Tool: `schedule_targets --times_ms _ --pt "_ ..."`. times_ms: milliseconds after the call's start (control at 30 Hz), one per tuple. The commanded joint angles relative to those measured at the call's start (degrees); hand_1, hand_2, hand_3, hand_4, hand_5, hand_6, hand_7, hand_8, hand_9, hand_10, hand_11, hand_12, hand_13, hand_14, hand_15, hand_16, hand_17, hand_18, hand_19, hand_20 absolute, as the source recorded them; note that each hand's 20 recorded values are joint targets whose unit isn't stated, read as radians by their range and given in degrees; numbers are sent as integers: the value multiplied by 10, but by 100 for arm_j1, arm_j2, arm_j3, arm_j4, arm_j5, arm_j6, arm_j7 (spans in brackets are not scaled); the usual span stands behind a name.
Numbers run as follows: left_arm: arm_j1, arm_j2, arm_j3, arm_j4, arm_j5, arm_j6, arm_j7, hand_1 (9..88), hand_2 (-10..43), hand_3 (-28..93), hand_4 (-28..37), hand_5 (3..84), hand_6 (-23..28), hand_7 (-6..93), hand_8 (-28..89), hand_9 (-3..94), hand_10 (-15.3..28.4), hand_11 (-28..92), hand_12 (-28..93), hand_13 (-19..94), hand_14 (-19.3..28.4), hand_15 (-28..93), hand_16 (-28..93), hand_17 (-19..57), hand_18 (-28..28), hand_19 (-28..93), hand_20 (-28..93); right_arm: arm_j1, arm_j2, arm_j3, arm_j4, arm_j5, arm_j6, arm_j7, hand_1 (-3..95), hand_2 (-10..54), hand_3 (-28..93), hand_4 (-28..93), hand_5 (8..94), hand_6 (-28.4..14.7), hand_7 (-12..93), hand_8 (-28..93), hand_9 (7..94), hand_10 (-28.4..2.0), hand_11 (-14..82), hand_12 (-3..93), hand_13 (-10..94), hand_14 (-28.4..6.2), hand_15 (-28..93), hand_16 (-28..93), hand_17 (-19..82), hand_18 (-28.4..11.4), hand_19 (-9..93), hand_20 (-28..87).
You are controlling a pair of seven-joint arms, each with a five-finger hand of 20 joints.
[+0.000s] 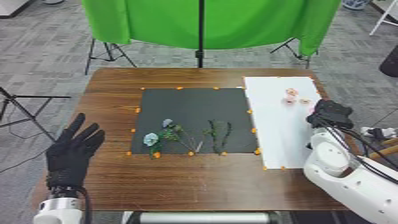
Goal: Arrange flowers
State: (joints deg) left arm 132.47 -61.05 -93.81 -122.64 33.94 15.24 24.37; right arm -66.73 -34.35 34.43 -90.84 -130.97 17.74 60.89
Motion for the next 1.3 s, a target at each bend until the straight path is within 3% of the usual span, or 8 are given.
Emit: schedule_targets --times_ms 33,333,400,433,533,800,1033,1300 --pt "65 17 16 24 -83 80 69 183 74 802 -283 339 67 76 -80 316 193 231 108 202 272 538 -103 -81 284 568 29 104 -28 -188 111 -618 740 354 586 -95 670 -283 834 21 222 1 900 -52 103 327 746 -22 619 272 341 -176 897 404" --pt "79 25 12 10 -84 91 82 182 74 803 -283 339 67 76 -80 316 193 230 108 203 272 538 -103 -81 284 568 30 128 109 -42 -96 -735 920 370 582 -95 704 -283 856 11 212 27 923 -53 107 346 768 -24 620 296 354 -193 908 417" --pt "81 31 19 11 -89 90 84 182 74 803 -283 339 67 76 -80 316 192 231 108 202 271 538 -103 -81 284 568 30 21 143 220 -275 -408 473 257 551 -95 737 -283 825 10 233 17 901 -54 114 350 734 -25 635 299 337 -197 907 425" --pt "77 42 28 13 -99 92 107 183 74 803 -283 339 67 76 -80 316 192 231 108 202 272 538 -103 -81 284 568 30 18 157 291 -321 -265 361 208 529 -95 734 -283 775 5 242 -7 869 -61 122 343 698 -38 658 286 317 -200 903 432" --pt "98 54 31 8 -99 93 131 182 74 803 -283 340 67 77 -80 316 193 230 108 202 271 538 -103 -81 284 568 30 -51 167 559 -429 82 -169 99 403 -95 824 -283 619 2 207 -144 666 -136 334 176 591 -100 742 193 259 -217 886 462" --pt "115 64 21 1 -109 100 156 183 74 803 -283 340 67 76 -80 316 192 231 108 202 272 538 -103 -81 284 568 31 136 135 725 -372 860 -1229 -60 354 -95 817 -283 506 -8 160 -132 553 -183 315 155 493 -142 767 147 194 -241 852 497" --pt "89 59 24 13 -107 97 132 184 74 804 -283 339 67 76 -80 316 193 231 108 202 271 538 -103 -80 284 569 31 550 86 305 -94 1111 -1614 -161 364 -95 809 -283 515 7 165 -130 558 -180 301 152 498 -143 766 135 189 -240 838 511" --pt "70 53 31 16 -101 87 108 185 74 803 -283 340 67 76 -80 316 193 232 108 202 272 538 -103 -81 284 569 32 813 -82 37 179 1442 -2244 -264 403 -95 797 -283 595 28 183 -142 643 -137 278 153 566 -113 740 144 204 -238 825 513"
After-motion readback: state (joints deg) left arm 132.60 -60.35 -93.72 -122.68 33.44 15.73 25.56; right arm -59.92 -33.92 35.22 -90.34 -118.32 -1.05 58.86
